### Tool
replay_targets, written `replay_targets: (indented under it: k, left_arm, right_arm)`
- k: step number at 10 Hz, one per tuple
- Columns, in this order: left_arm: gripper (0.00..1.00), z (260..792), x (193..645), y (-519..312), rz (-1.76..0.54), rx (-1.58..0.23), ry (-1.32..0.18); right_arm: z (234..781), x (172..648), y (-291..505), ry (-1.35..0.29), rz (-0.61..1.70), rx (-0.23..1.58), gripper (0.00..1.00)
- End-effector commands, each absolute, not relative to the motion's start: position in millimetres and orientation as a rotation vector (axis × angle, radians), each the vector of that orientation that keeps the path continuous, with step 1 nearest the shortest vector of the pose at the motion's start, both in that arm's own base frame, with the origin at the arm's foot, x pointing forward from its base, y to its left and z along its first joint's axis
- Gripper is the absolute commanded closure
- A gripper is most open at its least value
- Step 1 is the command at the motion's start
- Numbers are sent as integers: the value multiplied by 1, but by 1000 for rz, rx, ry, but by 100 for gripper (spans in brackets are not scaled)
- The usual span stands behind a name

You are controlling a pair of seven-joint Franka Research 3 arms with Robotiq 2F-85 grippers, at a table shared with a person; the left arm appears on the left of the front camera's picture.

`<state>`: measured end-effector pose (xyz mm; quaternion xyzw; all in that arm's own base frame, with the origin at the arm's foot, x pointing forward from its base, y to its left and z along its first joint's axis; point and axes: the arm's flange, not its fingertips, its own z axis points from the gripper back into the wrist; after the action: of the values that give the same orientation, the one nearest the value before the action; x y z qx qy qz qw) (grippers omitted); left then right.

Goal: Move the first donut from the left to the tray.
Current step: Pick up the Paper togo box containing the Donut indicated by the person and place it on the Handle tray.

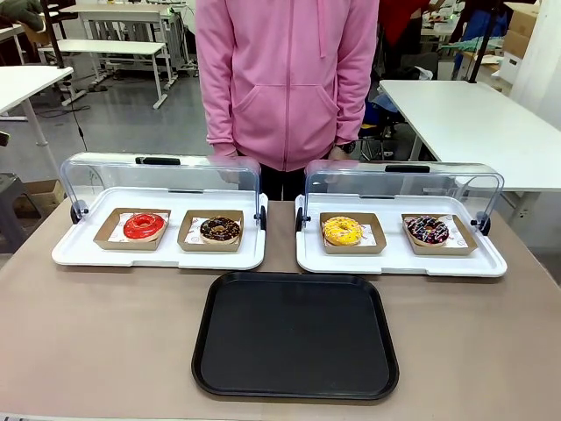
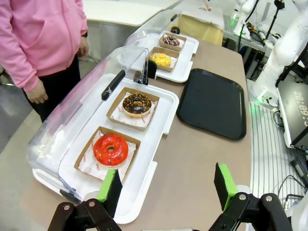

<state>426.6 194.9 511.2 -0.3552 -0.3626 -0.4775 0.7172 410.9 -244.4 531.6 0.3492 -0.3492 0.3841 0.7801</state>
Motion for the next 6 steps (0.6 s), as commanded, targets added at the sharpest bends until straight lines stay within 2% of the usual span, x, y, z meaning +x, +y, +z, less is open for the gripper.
replay_targets:
  k: [1,6]
  left_arm:
    - [0,510,425,195,-1061,-787,-795]
    - [0,510,425,195,-1061,-787,-795]
  right_arm:
    - [532,411,-245,-759,831,756,0]
    - [532,411,-245,-759,831,756,0]
